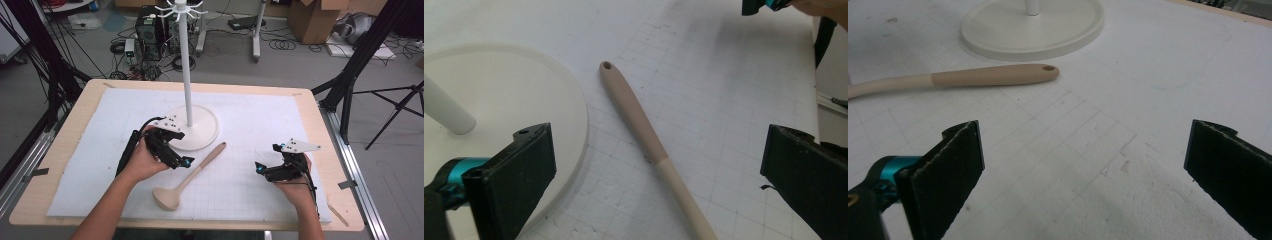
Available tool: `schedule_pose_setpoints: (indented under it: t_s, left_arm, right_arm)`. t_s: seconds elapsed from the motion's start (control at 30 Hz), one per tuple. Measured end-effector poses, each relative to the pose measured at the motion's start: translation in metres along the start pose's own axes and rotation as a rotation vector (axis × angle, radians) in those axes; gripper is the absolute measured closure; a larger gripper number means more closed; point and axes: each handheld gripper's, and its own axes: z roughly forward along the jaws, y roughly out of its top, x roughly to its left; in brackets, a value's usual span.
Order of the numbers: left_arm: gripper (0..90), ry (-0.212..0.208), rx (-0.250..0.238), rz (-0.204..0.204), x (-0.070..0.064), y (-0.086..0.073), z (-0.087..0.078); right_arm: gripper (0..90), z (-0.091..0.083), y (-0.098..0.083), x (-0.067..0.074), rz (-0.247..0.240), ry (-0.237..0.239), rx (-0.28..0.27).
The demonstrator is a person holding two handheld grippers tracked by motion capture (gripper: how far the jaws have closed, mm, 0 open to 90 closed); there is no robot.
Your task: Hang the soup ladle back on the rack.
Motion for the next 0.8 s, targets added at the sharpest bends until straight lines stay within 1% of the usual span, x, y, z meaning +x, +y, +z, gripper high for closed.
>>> schedule_pose_setpoints:
  t_s: [0.03,0.1,0.27,0.3,0.33,0.37,0.43,0.53,0.6,0.7,0.73,0.8]
  left_arm:
    - [1.6,-0.001,0.012,0.007,0.000,0.001,0.002]
    - [1.6,0.006,0.031,0.006,0.001,0.002,0.008]
    - [1.6,0.011,0.080,-0.009,0.006,0.002,0.023]
    - [1.6,0.010,0.088,-0.018,0.006,0.002,0.026]
    - [1.6,0.009,0.099,-0.018,0.006,0.001,0.030]
    - [1.6,0.015,0.130,-0.013,0.007,0.001,0.036]
    - [1.6,0.015,0.140,-0.015,0.006,0.001,0.039]
    - [1.7,0.026,0.180,-0.006,0.006,0.000,0.046]
    - [1.6,0.024,0.197,-0.006,0.006,-0.001,0.050]
    - [1.7,0.031,0.219,-0.001,0.004,-0.001,0.056]
    - [1.7,0.028,0.221,-0.004,0.003,-0.001,0.058]
    - [1.6,0.023,0.233,0.004,0.001,-0.001,0.061]
  right_arm:
    - [1.3,0.000,0.000,0.000,0.001,0.000,0.001]
    - [1.3,0.000,0.000,0.000,0.001,0.001,0.001]
    - [1.3,0.001,0.000,0.001,0.000,0.001,0.007]
    - [1.3,0.001,0.000,0.001,-0.003,0.001,0.008]
    - [1.3,0.002,0.000,0.001,-0.002,0.001,0.010]
    - [1.3,0.002,0.000,0.001,-0.007,0.000,0.010]
    - [1.3,0.002,0.000,0.001,-0.008,0.001,0.012]
    - [1.3,0.003,0.000,0.001,-0.007,0.000,0.014]
    - [1.3,0.003,0.000,0.002,-0.005,0.001,0.014]
    - [1.3,0.003,0.000,0.002,-0.005,0.000,0.014]
    - [1.3,0.003,0.000,0.002,-0.007,0.000,0.014]
    - [1.3,0.003,0.000,0.002,-0.004,0.000,0.018]
